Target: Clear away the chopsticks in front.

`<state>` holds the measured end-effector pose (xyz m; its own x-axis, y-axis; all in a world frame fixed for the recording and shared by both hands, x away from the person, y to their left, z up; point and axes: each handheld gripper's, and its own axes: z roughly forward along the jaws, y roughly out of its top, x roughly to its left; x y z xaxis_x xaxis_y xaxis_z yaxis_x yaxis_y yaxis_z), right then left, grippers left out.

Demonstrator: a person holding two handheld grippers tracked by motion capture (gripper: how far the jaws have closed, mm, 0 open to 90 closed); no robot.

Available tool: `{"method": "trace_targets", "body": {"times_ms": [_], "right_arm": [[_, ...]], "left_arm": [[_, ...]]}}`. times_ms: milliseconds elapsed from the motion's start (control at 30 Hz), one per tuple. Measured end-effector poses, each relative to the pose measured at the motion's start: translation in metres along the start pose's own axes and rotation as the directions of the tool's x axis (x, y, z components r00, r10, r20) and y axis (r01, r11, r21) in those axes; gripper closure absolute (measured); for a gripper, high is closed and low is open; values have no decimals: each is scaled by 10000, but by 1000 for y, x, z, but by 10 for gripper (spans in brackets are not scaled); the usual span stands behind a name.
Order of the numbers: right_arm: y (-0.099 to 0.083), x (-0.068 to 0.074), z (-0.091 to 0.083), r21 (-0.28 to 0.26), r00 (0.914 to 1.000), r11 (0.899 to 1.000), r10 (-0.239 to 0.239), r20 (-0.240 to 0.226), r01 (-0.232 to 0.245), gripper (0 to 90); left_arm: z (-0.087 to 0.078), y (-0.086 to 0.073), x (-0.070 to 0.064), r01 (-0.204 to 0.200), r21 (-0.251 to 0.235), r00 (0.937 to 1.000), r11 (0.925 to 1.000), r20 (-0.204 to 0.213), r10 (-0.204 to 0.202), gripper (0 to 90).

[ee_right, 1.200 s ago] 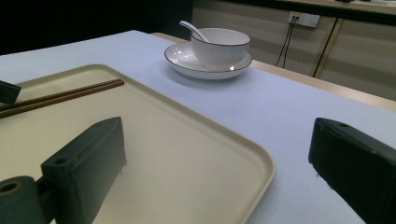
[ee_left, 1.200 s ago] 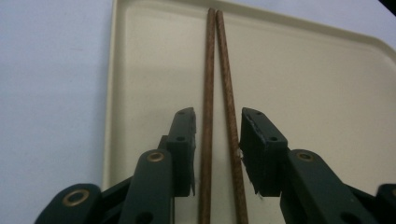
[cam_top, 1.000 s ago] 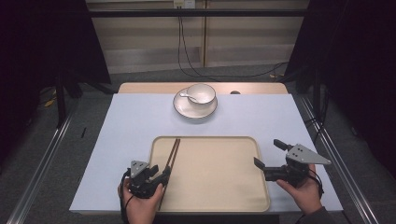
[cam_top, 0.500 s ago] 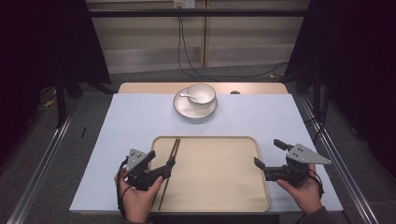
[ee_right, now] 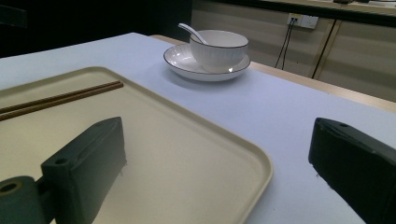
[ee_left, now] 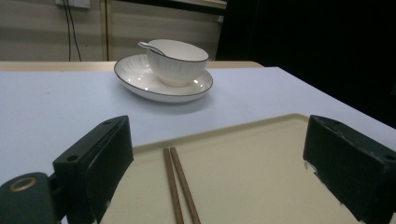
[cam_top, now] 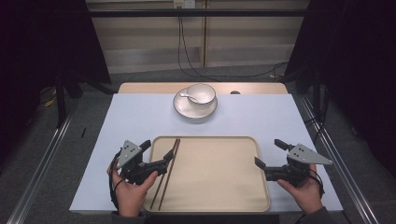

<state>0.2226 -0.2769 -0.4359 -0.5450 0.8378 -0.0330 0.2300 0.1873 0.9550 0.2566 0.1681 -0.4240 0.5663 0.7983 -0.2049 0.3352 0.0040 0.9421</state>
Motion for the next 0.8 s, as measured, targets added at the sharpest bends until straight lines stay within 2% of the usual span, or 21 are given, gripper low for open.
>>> {"method": "trace_targets", "body": {"times_ms": [67, 200, 367, 400, 467, 533, 800], "right_arm": [[0, 0, 0, -39, 10000, 10000, -10, 40, 10, 37], [1, 0, 0, -130, 9999, 9999, 99, 40, -98, 37], [1, 0, -1, -132, 9999, 9999, 103, 85, -102, 37], [1, 0, -1, -148, 9999, 9998, 118, 66, -117, 37], [1, 0, -1, -175, 10000, 9998, 64, 28, -63, 37], [2, -1, -2, -219, 10000, 9997, 83, 47, -82, 37], [2, -1, -2, -206, 9999, 9997, 100, 59, -99, 37]], "left_arm": [[-2, 1, 1, -72, -142, 9999, 9999, 134, 74, 77], [-7, 3, 4, -257, -352, 9995, 9991, 148, 263, 68], [-9, 3, 7, -219, -493, 9996, 9985, 176, 228, 61], [-9, 3, 8, -178, -533, 9993, 9984, 332, 196, 60], [-9, 2, 8, -184, -447, 9996, 9988, 189, 193, 60], [-9, 1, 9, -229, -345, 9994, 9991, 239, 237, 59], [-9, 1, 10, -201, -430, 9994, 9989, 278, 213, 62]]}}
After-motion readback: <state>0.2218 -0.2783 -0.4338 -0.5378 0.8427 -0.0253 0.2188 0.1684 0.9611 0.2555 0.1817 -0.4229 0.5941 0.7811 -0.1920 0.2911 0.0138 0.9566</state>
